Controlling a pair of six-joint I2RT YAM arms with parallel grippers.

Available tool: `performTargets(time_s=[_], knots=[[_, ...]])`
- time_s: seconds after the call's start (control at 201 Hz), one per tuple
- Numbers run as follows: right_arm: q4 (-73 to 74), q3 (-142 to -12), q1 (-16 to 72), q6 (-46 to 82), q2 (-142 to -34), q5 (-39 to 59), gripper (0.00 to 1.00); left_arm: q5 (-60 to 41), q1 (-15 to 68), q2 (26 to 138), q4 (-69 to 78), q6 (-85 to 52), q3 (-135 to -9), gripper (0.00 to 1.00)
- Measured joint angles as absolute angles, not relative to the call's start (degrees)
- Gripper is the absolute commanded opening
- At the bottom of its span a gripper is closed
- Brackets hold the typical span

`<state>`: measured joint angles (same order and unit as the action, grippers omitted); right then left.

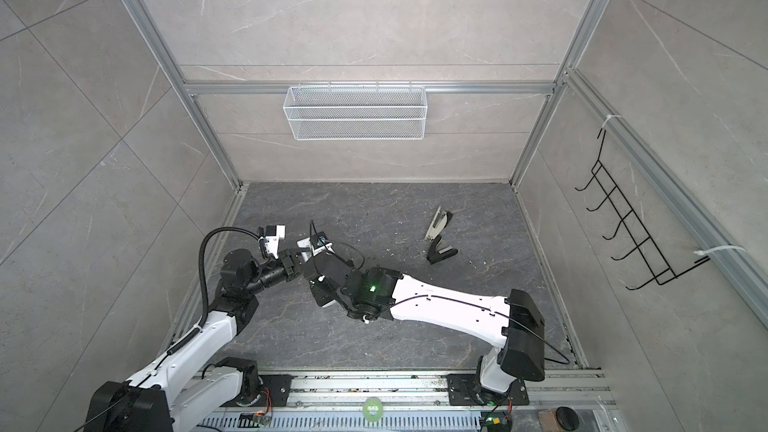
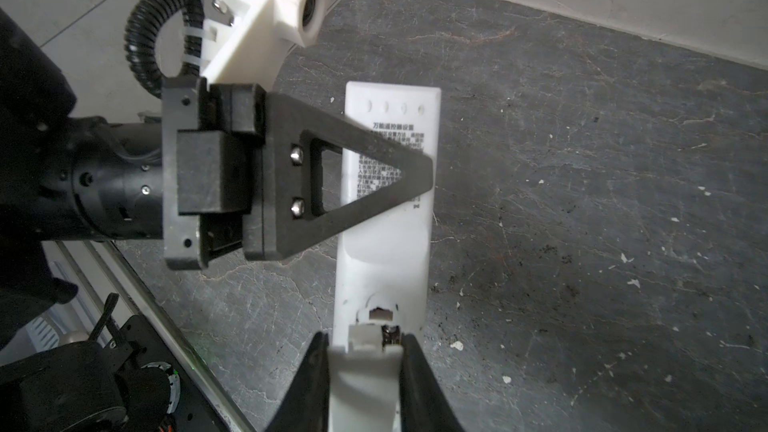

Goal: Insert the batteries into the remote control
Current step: 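Lower the cover onto the battery compartment of the remote held by the left gripper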

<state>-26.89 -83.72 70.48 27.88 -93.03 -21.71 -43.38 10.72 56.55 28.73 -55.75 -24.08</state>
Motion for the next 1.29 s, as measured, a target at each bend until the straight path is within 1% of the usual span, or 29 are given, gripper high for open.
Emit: performTargets(time_s=[1.295], knots=[[-25.0, -80.4, 70.7, 30.9, -94.5, -23.2, 0.06, -42.2, 10.7, 55.7, 28.5, -56.0, -24.1, 0.00]])
